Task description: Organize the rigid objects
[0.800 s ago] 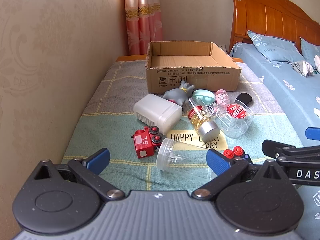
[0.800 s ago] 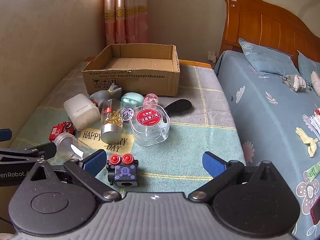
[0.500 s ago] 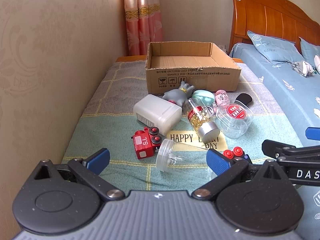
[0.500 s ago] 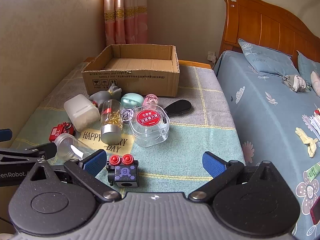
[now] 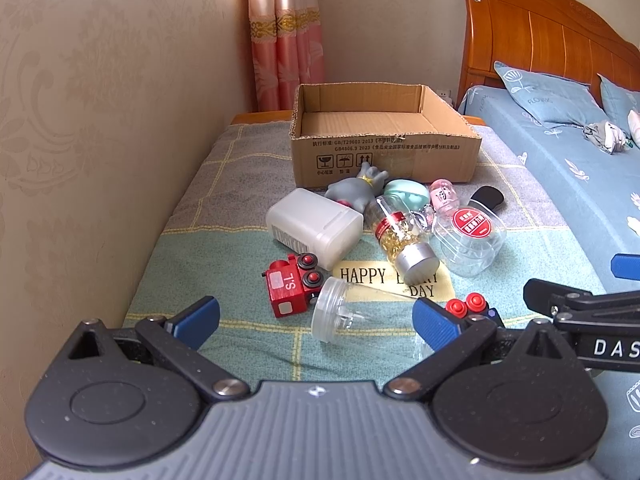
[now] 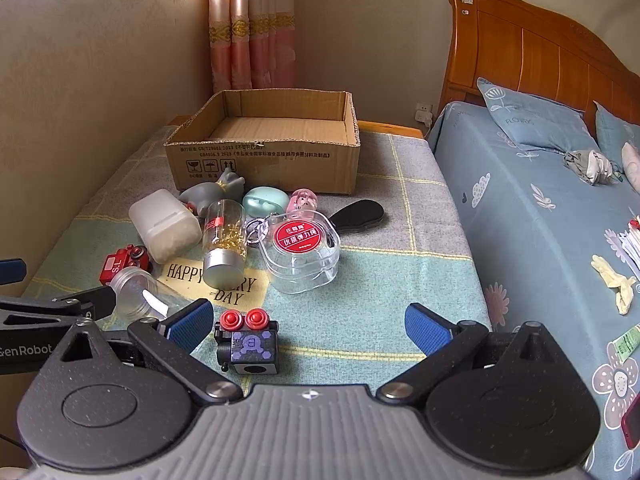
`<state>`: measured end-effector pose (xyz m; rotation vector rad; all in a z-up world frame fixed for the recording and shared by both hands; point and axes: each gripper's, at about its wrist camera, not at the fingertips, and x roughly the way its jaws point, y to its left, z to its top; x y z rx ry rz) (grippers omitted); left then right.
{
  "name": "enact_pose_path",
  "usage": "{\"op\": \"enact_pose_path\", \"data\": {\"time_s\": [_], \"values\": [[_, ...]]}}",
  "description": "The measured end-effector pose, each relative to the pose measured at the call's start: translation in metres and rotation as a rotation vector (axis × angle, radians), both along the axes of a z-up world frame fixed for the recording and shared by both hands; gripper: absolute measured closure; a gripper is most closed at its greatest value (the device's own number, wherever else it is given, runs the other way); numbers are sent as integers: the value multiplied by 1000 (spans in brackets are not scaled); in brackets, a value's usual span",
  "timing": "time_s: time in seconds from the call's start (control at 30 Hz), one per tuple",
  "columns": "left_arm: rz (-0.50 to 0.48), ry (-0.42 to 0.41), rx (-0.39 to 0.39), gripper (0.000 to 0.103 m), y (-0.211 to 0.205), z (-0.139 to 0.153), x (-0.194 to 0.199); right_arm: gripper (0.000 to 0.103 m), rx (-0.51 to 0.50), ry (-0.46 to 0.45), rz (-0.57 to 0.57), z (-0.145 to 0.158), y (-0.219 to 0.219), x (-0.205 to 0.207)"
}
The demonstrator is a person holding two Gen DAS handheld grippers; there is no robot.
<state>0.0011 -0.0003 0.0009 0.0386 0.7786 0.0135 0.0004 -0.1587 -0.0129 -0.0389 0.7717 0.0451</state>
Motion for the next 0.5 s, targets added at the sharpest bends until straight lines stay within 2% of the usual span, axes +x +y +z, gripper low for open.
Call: {"op": "enact_pose_path", "data": {"time_s": [0.5], "values": [[-2,1,-2,1,0,0,0,0,-1,-3,3,-1,1,0]]}}
